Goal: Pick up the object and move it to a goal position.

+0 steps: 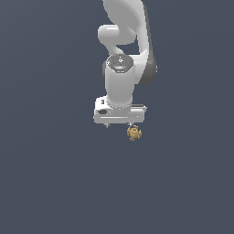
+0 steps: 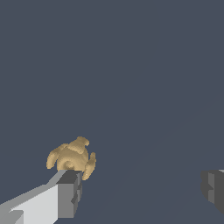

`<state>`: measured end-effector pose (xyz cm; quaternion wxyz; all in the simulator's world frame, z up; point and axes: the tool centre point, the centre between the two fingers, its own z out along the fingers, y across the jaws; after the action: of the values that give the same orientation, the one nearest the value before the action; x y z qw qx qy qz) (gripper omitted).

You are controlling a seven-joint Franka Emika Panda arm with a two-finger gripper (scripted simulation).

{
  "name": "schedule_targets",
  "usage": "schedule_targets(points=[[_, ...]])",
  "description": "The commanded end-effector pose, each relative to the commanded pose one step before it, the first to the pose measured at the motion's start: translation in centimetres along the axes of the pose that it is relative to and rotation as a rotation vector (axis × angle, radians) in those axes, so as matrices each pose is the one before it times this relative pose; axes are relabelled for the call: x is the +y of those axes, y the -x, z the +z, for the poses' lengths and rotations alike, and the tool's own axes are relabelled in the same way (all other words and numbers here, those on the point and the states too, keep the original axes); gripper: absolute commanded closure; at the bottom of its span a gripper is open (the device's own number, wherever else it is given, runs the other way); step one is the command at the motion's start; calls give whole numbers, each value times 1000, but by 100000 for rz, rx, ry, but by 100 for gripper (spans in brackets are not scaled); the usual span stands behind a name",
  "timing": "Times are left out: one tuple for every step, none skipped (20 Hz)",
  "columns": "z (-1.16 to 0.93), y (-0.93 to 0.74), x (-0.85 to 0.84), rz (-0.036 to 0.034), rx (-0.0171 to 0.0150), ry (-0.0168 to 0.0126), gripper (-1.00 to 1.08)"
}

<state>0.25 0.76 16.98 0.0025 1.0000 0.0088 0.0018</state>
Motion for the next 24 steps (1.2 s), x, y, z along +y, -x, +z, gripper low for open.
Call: schedule_targets(points=[[0, 0, 1, 0, 0, 0, -92], [3, -7, 68, -14, 5, 67, -92], [9, -20, 198, -40, 14, 214, -92], [15, -31, 323, -65, 21, 359, -92], [21, -41, 455, -81, 24, 481, -92], [26, -48, 577, -95, 24, 625, -92], [24, -41, 552, -71, 16, 585, -92], [15, -29, 419, -34, 7, 446, -92], [7, -19, 285, 0, 3, 301, -92], [0, -10, 150, 24, 1, 136, -92], [-6, -2, -16, 0, 0, 0, -92], [4, 11, -107, -8, -1, -119, -92], [31, 12, -99, -173, -1, -57, -92], [71, 20, -100, -372, -2, -14, -92], [120, 33, -158, -633, -3, -11, -92], [173, 48, -242, -918, -4, -30, -92], [225, 63, -332, -1201, -5, -58, -92], [277, 78, -421, -1483, -5, -84, -92], [326, 90, -503, -1757, -4, -108, -92], [373, 101, -579, -2019, -2, -129, -92], [419, 111, -652, -2285, 0, -148, -92], [465, 119, -729, -2557, 4, -172, -92], [511, 127, -813, -2832, 10, -204, -92], [557, 132, -900, -3116, 18, -241, -92]])
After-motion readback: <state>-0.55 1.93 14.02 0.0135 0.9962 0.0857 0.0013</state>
